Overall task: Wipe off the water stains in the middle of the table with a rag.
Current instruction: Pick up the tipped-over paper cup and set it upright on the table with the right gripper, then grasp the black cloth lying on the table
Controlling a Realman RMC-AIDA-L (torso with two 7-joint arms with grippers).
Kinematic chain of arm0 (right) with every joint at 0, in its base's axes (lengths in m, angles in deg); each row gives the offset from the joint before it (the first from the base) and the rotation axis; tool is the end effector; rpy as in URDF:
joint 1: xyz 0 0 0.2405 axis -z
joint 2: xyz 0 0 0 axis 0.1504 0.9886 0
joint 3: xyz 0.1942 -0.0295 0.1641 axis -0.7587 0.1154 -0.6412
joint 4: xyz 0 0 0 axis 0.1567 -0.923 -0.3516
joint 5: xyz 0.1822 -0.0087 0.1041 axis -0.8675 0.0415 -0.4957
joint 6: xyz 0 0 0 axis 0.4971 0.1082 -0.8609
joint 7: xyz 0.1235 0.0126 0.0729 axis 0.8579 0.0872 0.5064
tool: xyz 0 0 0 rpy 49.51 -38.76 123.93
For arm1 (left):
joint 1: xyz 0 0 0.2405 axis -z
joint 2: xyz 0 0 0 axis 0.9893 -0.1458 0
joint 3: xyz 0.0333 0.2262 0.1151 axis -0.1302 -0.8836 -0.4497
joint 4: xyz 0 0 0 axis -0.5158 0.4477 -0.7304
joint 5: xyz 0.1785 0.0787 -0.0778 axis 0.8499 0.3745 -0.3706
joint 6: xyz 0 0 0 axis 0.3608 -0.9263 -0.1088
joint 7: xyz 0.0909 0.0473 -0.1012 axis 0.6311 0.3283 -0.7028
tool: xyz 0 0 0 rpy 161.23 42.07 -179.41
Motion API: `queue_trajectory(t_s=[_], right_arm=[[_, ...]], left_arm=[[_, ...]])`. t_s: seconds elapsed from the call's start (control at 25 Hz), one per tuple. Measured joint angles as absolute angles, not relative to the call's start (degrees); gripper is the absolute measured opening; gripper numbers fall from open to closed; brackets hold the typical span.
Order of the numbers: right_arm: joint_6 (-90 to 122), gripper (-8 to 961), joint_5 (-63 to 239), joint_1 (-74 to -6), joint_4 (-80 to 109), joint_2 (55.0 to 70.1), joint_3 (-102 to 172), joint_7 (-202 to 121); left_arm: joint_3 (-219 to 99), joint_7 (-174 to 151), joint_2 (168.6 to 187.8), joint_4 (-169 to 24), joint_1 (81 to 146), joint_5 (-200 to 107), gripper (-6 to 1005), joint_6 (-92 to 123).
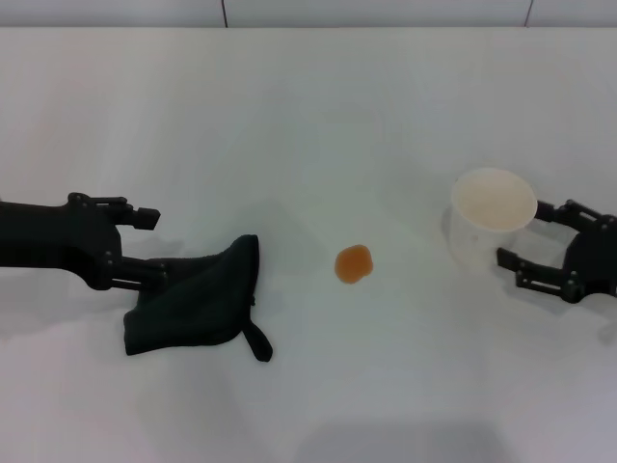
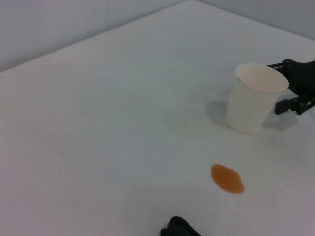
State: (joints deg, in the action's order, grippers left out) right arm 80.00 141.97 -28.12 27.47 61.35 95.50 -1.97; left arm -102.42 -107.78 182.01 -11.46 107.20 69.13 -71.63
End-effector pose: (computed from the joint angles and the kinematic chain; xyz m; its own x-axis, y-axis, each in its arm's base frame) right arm 0.3470 0.2906 -0.0060 0.8439 -0.1492 -0.5153 -0.4415 -0.7387 -0.5093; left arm -0.2633 0.3219 0.0428 0.8912 0.4146 0.1837 0.4473 -0.8707 -0.2046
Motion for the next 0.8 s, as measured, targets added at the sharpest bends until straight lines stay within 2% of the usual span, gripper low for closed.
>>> queue_trajectory(t_s=[0.2, 0.32, 0.36, 0.4, 0.52, 0.8], right_arm=[[79.47, 840, 147.64, -25.35, 34.64, 60.42, 95.13, 3.24], [79.57, 840, 150.37, -24.77, 37.44, 59.00, 95.01, 7.08], [79.57, 840, 150.37, -24.77, 37.44, 59.00, 95.01, 7.08], [80.15, 840, 152.90, -24.04, 40.71, 58.02, 94.99, 10.69], [81.54, 839, 158.00, -22.28, 48.73, 57.24, 93.92, 18.22], [95.08, 835, 173.84, -22.24, 67.68, 58.25, 79.67, 35.29]], left_arm=[[-100.21, -107.21, 182.08, -12.70, 107.05, 68.28, 874, -71.29], [-99.87, -106.78, 182.10, -12.78, 106.54, 66.54, 874, -70.36], [-99.70, -106.57, 182.10, -12.79, 106.27, 65.84, 874, -70.10], [-99.37, -106.35, 182.11, -12.79, 105.94, 65.11, 874, -69.96], [-97.87, -105.41, 182.10, -13.02, 104.55, 62.42, 875, -69.85], [-94.30, -100.08, 181.41, -19.00, 101.44, 54.20, 873, -70.08]])
